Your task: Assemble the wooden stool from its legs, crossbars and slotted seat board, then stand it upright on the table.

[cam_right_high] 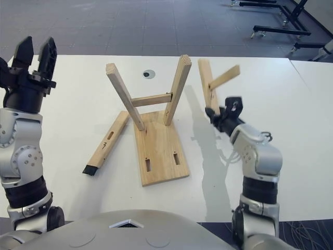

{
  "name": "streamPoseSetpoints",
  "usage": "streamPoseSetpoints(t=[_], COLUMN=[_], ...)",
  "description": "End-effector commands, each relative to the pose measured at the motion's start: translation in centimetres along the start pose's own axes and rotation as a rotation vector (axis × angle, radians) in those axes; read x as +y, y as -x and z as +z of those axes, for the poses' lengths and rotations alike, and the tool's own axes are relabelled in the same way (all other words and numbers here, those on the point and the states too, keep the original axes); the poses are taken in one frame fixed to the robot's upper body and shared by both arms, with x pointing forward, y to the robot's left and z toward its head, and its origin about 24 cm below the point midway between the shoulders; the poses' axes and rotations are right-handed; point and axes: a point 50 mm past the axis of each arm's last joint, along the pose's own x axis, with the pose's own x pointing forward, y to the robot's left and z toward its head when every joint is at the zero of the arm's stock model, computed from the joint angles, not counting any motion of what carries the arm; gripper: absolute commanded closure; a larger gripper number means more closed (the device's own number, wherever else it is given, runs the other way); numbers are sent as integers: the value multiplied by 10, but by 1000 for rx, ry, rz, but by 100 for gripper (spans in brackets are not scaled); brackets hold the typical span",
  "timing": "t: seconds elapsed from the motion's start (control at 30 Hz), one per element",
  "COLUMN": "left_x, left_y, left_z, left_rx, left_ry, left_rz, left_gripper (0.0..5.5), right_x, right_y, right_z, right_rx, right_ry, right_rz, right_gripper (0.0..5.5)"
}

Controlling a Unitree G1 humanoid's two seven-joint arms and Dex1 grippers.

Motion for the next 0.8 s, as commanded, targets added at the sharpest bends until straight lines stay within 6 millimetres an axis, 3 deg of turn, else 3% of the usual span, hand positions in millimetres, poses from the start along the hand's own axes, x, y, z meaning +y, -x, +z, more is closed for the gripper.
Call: streamPoseSetpoints(t=[0.03, 0.13, 0.23, 0.37, 0.43, 0.67, 0.8], left_x=[-1, -19, -41, -59, -65, -70, -74], left_y=[-20, -29, -21, -5, -3, -4, -8], left_z=[19, 34, 44, 38, 38, 40, 34], left_rx=[-74, -69, -10, 119, 140, 164, 220], left_ry=[183, 316, 443, 509, 538, 564, 601], left_rz=[-204, -497, -827, -1041, -1086, -1075, -1056], left_gripper=[253, 253, 253, 253, 238, 134, 133], right_x=[10, 38, 67, 105, 116, 128, 133], right_y=[13, 44, 67, 67, 64, 56, 53], right_z=[101, 150, 162, 128, 112, 76, 65], right_rx=[-446, -675, -714, -516, -451, -299, -241], right_ry=[-136, -181, -138, -84, -91, -17, 37], right_rz=[368, 734, 996, 1206, 1240, 1260, 1287], right_gripper=[345, 345, 345, 345, 345, 345, 345])
